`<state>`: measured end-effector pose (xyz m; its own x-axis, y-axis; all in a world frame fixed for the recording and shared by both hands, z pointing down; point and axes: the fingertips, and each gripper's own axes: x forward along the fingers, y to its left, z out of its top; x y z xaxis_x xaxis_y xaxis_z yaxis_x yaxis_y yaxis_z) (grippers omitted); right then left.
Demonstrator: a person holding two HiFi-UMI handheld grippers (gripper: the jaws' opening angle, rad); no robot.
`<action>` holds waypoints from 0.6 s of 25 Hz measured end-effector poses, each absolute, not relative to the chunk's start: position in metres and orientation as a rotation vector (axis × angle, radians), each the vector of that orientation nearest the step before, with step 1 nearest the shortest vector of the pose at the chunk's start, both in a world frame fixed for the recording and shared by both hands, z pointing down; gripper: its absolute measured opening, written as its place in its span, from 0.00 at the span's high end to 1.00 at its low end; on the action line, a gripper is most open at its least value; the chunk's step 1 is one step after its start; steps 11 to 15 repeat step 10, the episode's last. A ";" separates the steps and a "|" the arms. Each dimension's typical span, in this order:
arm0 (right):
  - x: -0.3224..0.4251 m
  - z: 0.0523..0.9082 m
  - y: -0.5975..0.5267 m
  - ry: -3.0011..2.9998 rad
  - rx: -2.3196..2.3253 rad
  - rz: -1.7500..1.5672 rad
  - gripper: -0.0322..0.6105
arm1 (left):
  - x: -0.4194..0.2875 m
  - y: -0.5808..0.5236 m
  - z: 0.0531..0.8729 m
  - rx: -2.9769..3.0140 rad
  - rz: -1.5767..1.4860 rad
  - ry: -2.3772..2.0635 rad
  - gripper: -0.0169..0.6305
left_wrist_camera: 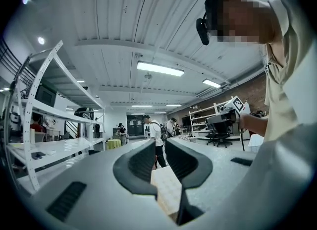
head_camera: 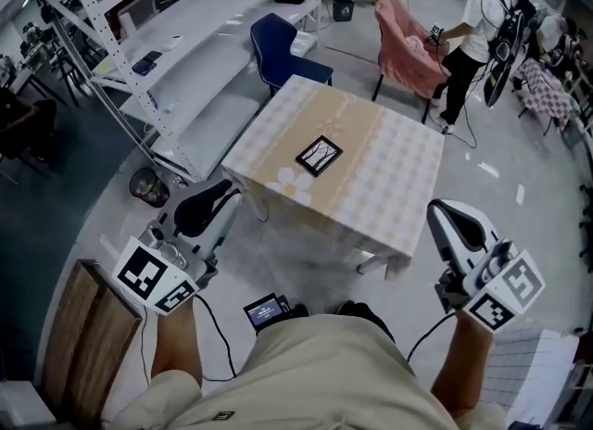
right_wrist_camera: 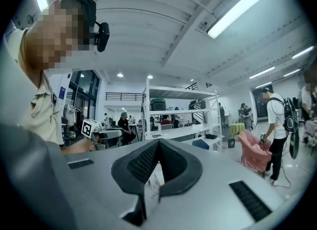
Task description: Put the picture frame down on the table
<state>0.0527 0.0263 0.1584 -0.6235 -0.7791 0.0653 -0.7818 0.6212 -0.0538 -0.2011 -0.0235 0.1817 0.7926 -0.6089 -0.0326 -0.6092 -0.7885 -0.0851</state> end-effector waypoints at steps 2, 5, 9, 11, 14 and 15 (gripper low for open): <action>0.056 0.157 0.032 -2.800 1.350 0.115 0.95 | -0.193 -0.019 0.182 -2.896 0.017 0.972 0.87; 0.064 0.158 0.039 -2.812 1.345 0.121 0.95 | -0.182 -0.010 0.179 -2.893 0.016 0.966 0.87; 0.078 0.159 0.053 -2.827 1.336 0.133 0.95 | -0.172 0.004 0.176 -2.883 0.000 0.984 0.87; 0.082 0.159 0.056 -2.830 1.335 0.136 0.95 | -0.169 0.007 0.175 -2.880 -0.004 0.990 0.86; 0.082 0.159 0.056 -2.830 1.335 0.136 0.95 | -0.169 0.007 0.175 -2.880 -0.004 0.990 0.86; 0.082 0.159 0.056 -2.830 1.335 0.136 0.95 | -0.169 0.007 0.175 -2.880 -0.004 0.990 0.86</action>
